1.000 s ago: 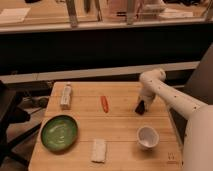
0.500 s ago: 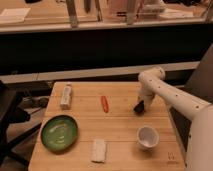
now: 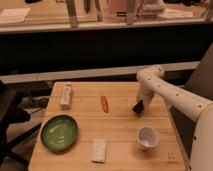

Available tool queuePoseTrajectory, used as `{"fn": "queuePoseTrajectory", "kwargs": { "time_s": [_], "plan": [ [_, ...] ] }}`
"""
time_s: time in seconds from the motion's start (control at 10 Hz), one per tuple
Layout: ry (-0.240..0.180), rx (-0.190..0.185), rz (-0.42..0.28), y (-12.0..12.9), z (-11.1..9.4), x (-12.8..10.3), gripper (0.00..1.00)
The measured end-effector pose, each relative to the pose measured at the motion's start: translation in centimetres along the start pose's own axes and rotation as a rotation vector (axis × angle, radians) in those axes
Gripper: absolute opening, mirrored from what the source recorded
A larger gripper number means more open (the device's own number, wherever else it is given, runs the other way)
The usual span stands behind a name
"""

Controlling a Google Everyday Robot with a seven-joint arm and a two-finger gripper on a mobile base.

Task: Place the eraser on the white sponge

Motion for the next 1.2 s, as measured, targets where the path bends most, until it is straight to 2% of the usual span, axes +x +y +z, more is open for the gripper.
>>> {"fn": "queuePoseTrajectory", "kwargs": {
  "time_s": [0.8,1.1,1.2],
  "plan": [
    [-0.005,-0.004,-0.072,-0.1,-2.2,-4.2,0.04],
    [-0.009,-0.004,-0.121,-0.9,-2.5,-7.2,0.04],
    [-0.008,-0.005,-0.132,-0.9,-2.5,-7.6,0.04]
  ]
}}
